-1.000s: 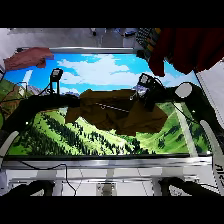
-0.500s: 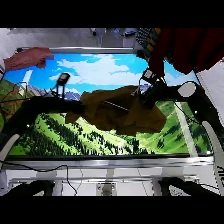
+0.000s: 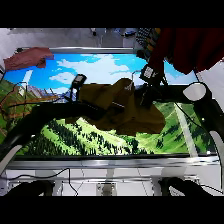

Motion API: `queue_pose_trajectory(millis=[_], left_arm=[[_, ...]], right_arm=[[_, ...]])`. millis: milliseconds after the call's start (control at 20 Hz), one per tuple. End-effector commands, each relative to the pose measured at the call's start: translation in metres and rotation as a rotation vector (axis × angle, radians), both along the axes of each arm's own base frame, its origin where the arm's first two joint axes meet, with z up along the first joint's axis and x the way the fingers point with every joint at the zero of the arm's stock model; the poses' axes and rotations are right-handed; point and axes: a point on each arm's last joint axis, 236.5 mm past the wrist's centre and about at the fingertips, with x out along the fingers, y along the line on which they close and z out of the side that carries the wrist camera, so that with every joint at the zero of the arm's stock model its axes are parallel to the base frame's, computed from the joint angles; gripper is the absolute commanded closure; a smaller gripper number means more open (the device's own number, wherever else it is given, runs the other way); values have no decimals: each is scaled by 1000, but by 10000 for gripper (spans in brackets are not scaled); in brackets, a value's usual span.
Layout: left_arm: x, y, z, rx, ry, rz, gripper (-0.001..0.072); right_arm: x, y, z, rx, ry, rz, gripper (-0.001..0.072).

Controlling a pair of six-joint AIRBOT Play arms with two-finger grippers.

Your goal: Fold the clothes and pants, and hang the long-sleeved shirts on hangers.

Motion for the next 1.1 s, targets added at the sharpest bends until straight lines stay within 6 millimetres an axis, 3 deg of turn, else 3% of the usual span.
queue_pose_trajectory(millis=[0, 150, 200, 300, 450, 600, 800, 900, 950, 1000, 1050], left_arm=[[-6, 32, 57, 30, -211, 6, 48], [-4, 93, 90, 328, -527, -4, 62], [-7, 101, 93, 385, -577, -39, 81], [-20, 97, 75, 429, -559, -167, 88], [-22, 93, 39, 449, -470, -291, 86], [-22, 69, 26, 385, -495, -431, 79], [-10, 59, 6, 378, -492, -476, 54], [-6, 57, 1, 373, -482, -477, 60], [-5, 56, -3, 372, -473, -479, 149], [-5, 55, -6, 372, -461, -480, 529], [-4, 55, -9, 369, -453, -479, 678]], right_arm=[[-7, -8, 4, -73, -43, 27, 664], [-25, -2, -3, -82, 10, 95, 664], [-32, 1, -6, -82, 35, 116, 664], [-41, 4, -9, -74, 67, 144, 664], [-52, 9, 3, -61, 43, 185, 664], [-67, 12, 22, -57, -8, 219, 664], [-100, 17, 29, -47, 25, 303, 663], [-104, 21, 35, -28, 20, 317, 663], [-105, 22, 36, -19, 16, 321, 663], [-104, 23, 37, -17, 15, 320, 663], [-102, 22, 37, -19, 11, 314, 663]])
